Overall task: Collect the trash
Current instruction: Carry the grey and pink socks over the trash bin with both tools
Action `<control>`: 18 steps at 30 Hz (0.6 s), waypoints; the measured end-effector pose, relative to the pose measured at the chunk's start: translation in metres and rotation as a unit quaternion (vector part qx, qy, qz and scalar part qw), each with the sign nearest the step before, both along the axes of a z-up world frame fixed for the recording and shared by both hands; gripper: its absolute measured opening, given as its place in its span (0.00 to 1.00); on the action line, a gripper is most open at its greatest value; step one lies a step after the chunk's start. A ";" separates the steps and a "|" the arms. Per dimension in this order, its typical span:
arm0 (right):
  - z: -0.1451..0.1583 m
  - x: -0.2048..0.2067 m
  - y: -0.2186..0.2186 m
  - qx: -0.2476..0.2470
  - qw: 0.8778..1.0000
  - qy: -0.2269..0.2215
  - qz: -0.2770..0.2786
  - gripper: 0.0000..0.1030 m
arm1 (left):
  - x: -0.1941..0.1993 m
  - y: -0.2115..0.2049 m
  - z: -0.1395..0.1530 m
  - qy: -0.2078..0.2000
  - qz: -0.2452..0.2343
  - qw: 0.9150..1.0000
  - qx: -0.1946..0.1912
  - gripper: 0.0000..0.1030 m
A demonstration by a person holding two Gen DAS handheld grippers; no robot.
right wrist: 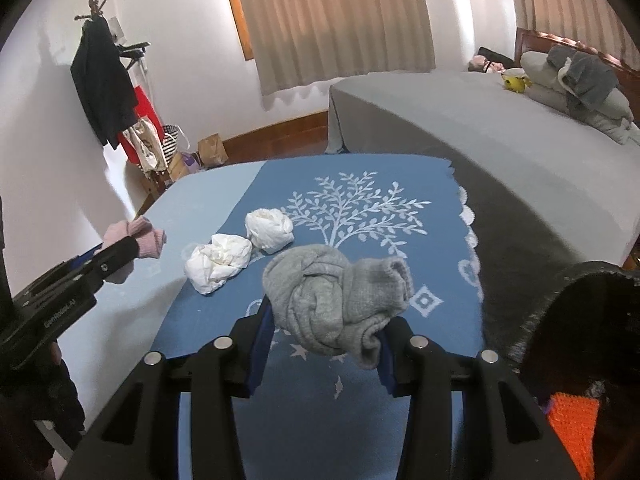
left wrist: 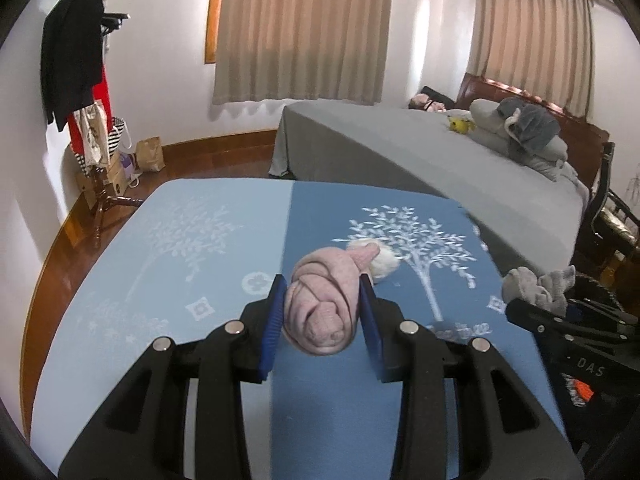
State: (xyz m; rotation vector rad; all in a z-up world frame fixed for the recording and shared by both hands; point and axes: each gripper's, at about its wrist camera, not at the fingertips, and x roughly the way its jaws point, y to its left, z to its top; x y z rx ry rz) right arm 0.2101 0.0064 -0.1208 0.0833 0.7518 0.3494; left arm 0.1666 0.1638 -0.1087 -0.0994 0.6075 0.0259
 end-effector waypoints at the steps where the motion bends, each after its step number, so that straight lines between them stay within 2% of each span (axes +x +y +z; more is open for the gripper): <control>1: 0.003 -0.003 -0.002 0.000 1.000 -0.003 -0.001 0.43 | -0.003 -0.005 0.002 -0.003 -0.004 1.000 0.000 0.34; 18: 0.042 -0.048 -0.061 0.009 0.998 -0.047 -0.032 0.43 | -0.027 -0.071 0.029 -0.029 -0.062 0.998 -0.002 0.34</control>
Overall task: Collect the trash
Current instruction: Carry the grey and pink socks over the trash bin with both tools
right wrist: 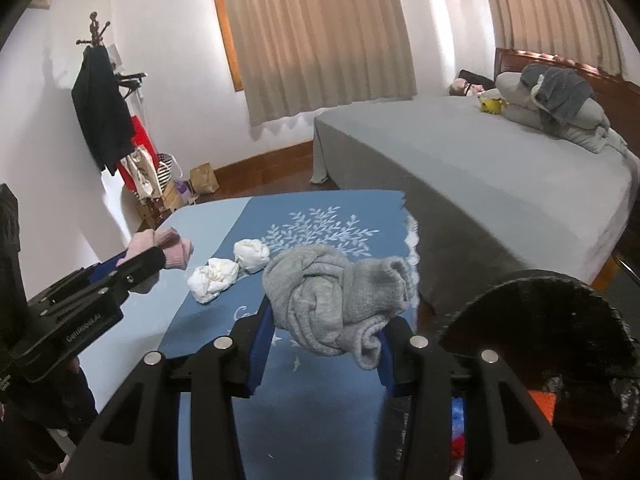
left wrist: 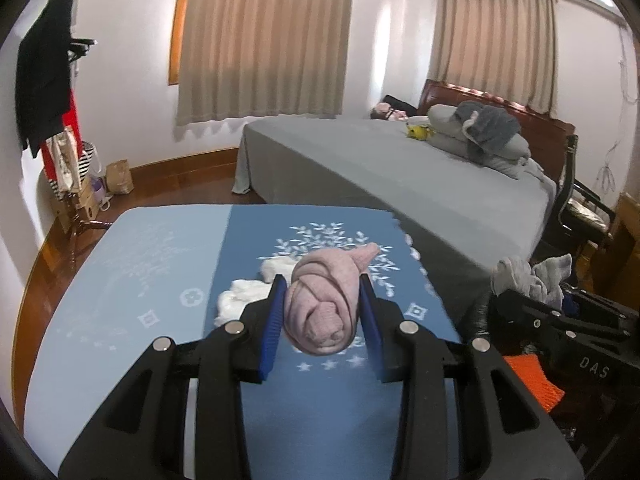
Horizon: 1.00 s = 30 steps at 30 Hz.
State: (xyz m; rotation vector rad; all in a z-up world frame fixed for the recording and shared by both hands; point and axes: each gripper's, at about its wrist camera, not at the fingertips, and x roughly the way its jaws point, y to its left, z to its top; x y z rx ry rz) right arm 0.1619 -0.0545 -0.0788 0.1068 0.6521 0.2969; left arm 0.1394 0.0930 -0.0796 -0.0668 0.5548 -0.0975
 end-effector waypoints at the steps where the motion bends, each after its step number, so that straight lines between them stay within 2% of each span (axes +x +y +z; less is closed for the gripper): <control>1: 0.001 -0.003 -0.005 0.001 1.000 -0.002 -0.003 0.43 | -0.001 -0.004 0.001 -0.001 -0.004 1.000 0.001 0.34; 16: 0.008 -0.040 -0.089 0.001 0.997 -0.010 -0.082 0.43 | -0.011 -0.090 0.002 -0.009 -0.088 0.996 -0.005 0.34; 30: -0.002 -0.066 -0.159 -0.005 0.987 0.000 -0.160 0.43 | -0.008 -0.172 -0.009 -0.004 -0.174 0.985 -0.004 0.34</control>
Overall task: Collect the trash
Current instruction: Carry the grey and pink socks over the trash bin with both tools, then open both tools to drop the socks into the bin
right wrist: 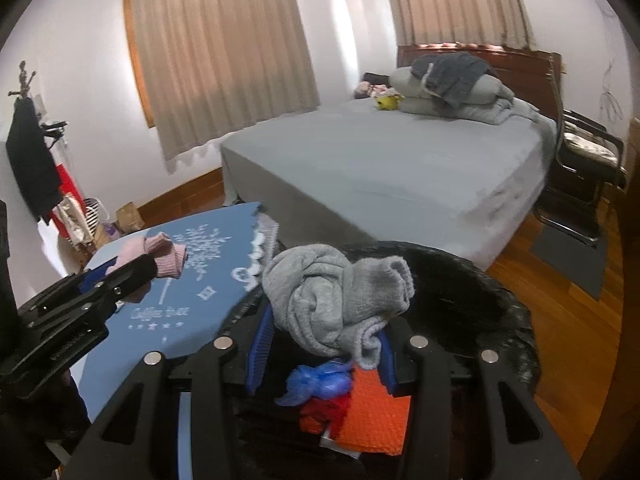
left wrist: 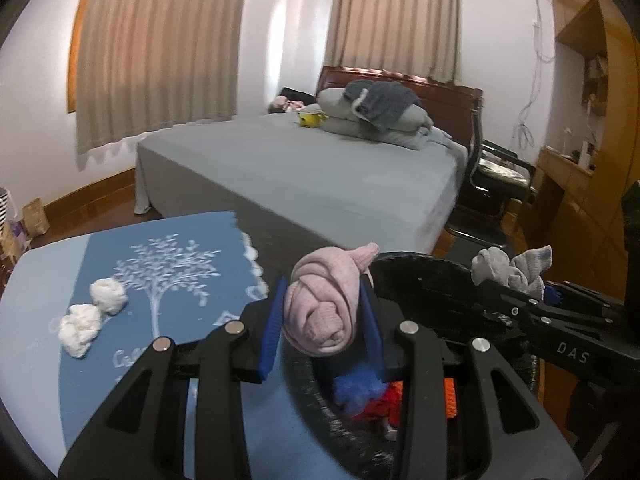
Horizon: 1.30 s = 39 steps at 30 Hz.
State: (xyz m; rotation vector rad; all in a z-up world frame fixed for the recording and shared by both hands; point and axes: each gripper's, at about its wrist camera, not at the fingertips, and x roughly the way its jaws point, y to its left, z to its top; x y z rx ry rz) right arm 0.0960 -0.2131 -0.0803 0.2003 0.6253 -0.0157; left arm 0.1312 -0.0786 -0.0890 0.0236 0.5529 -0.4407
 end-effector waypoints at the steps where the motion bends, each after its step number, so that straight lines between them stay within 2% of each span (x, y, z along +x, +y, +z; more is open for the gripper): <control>1: -0.002 -0.002 -0.005 0.000 1.000 0.002 -0.005 0.43 | 0.000 -0.004 -0.001 0.001 -0.004 1.000 -0.001 0.34; 20: -0.022 -0.001 -0.059 0.002 0.999 0.025 -0.044 0.44 | 0.010 -0.067 -0.031 0.027 -0.053 0.998 0.013 0.34; 24: -0.027 0.000 -0.064 0.001 0.999 0.029 -0.045 0.46 | 0.014 -0.070 -0.033 0.032 -0.062 0.997 0.011 0.40; 26: -0.028 0.000 -0.066 0.003 0.998 0.031 -0.047 0.50 | 0.014 -0.070 -0.032 0.031 -0.062 0.998 0.012 0.48; 31: -0.026 -0.001 -0.067 0.001 0.998 0.024 -0.056 0.68 | 0.017 -0.058 -0.030 0.030 -0.046 0.998 0.014 0.50; 36: -0.018 -0.004 -0.061 -0.008 0.998 0.008 -0.061 0.89 | 0.018 -0.035 -0.021 0.018 -0.015 1.000 0.014 0.64; 39: -0.012 -0.003 -0.053 -0.007 0.998 0.003 -0.058 0.94 | 0.016 -0.017 -0.014 0.008 0.006 1.000 0.014 0.73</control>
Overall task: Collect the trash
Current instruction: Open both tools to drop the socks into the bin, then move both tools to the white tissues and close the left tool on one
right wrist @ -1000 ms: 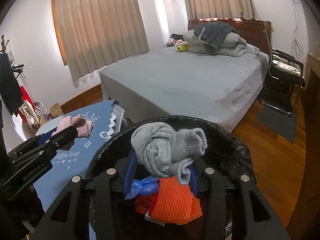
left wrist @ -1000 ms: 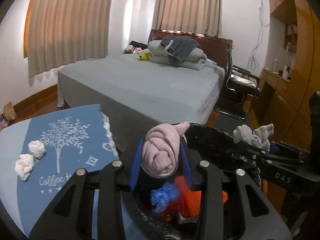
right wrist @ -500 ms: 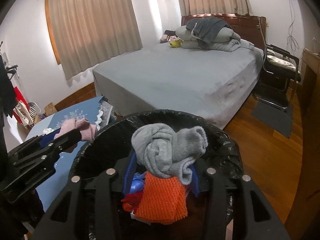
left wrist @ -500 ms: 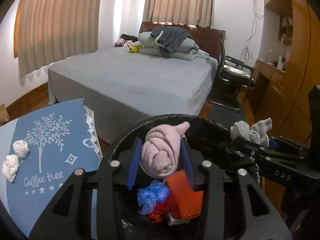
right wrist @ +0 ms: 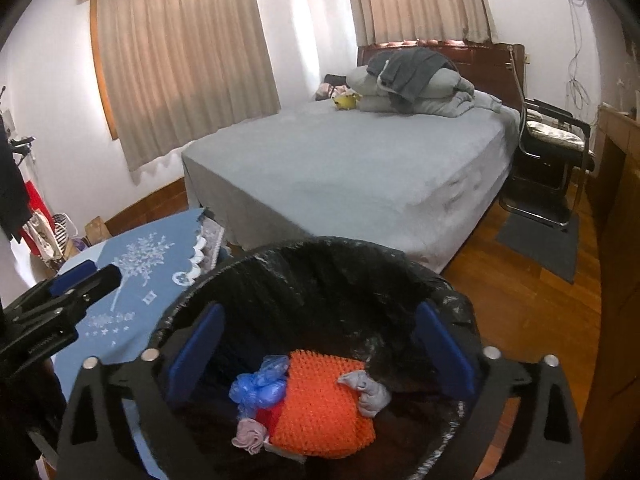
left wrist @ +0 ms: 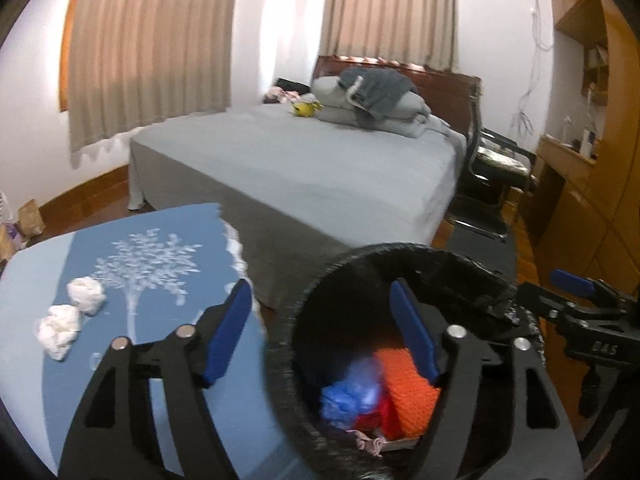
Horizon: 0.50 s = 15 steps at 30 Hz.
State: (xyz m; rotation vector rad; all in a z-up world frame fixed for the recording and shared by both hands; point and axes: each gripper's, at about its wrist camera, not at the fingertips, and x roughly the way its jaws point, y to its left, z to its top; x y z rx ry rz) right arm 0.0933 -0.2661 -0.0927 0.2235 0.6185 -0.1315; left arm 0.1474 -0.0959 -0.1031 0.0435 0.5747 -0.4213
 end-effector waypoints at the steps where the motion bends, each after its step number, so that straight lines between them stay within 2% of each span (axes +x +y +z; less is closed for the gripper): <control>1: 0.002 0.001 0.004 0.000 1.000 -0.001 0.002 0.94 | -0.001 0.008 0.002 -0.005 0.008 1.000 0.000 0.77; 5: 0.005 0.009 0.023 0.001 1.000 -0.002 0.017 0.94 | -0.004 0.035 0.009 -0.014 0.037 0.999 0.005 0.83; 15: 0.008 0.042 0.099 -0.004 0.996 -0.003 0.086 0.94 | -0.004 0.117 0.011 -0.017 0.118 0.993 0.020 0.86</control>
